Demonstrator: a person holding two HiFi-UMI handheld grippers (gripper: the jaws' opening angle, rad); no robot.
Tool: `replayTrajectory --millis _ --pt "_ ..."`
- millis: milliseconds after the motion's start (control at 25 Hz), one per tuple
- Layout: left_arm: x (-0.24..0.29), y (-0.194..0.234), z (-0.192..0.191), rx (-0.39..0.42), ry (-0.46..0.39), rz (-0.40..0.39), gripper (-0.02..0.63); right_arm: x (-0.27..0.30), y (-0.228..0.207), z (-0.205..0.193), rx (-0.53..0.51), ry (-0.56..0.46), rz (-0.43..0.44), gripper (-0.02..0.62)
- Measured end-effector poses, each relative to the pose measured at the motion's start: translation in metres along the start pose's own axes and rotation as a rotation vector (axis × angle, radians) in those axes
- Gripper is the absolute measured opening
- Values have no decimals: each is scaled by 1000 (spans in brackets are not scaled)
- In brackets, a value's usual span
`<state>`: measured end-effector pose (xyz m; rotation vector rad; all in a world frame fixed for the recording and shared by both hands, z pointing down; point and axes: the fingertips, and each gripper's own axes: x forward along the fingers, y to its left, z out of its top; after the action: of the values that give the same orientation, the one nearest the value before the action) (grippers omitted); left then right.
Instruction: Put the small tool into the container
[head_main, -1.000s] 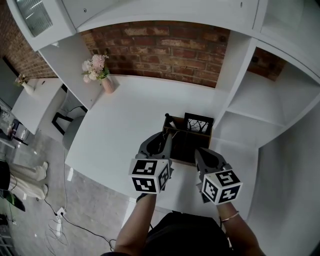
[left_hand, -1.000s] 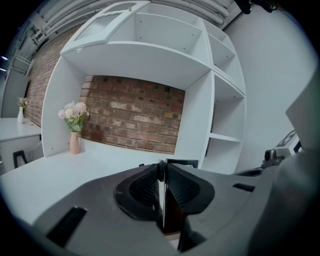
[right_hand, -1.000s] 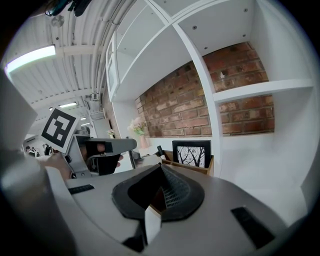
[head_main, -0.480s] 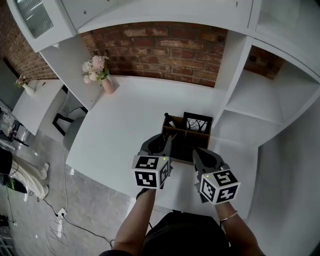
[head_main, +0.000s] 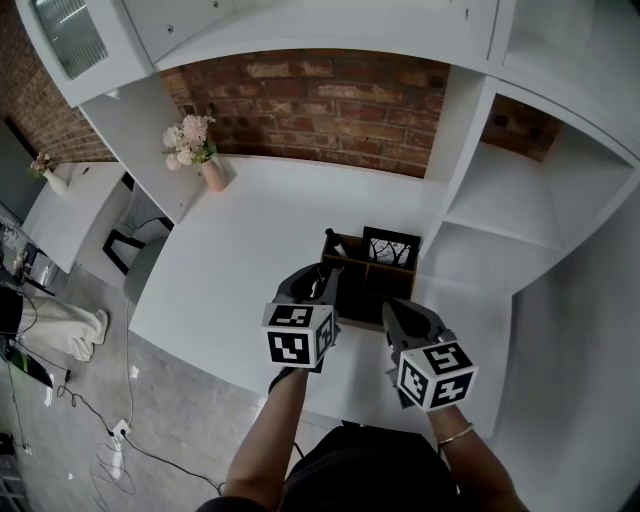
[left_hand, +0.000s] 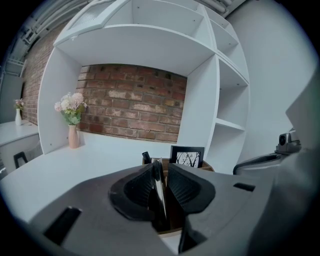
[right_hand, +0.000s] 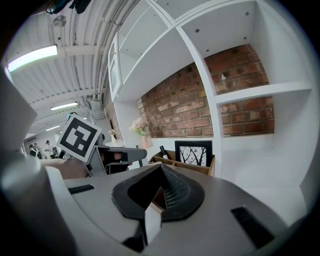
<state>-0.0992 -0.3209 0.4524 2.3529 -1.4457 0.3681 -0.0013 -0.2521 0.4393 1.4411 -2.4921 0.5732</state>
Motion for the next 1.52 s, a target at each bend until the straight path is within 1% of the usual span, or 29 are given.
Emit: replayTrajectory --millis 160,440,640,880,1200,1520 --pt "0 7 -5 -18 11 20 106 -1 -1 -1 -1 3 2 5" --pt "-8 17 -19 -37 37 36 114 1 4 -3 -8 8 16 5" --pt "-18 13 -31 -22 56 27 115 2 7 -6 -14 17 23 5" --pt "-35 8 -48 -34 68 36 115 0 10 -13 -22 28 24 5" --pt "-62 9 -60 -60 61 71 92 -5 8 -19 -31 34 19 5" --pt "-87 5 -61 -79 39 84 31 -13 4 -24 -34 41 13 5"
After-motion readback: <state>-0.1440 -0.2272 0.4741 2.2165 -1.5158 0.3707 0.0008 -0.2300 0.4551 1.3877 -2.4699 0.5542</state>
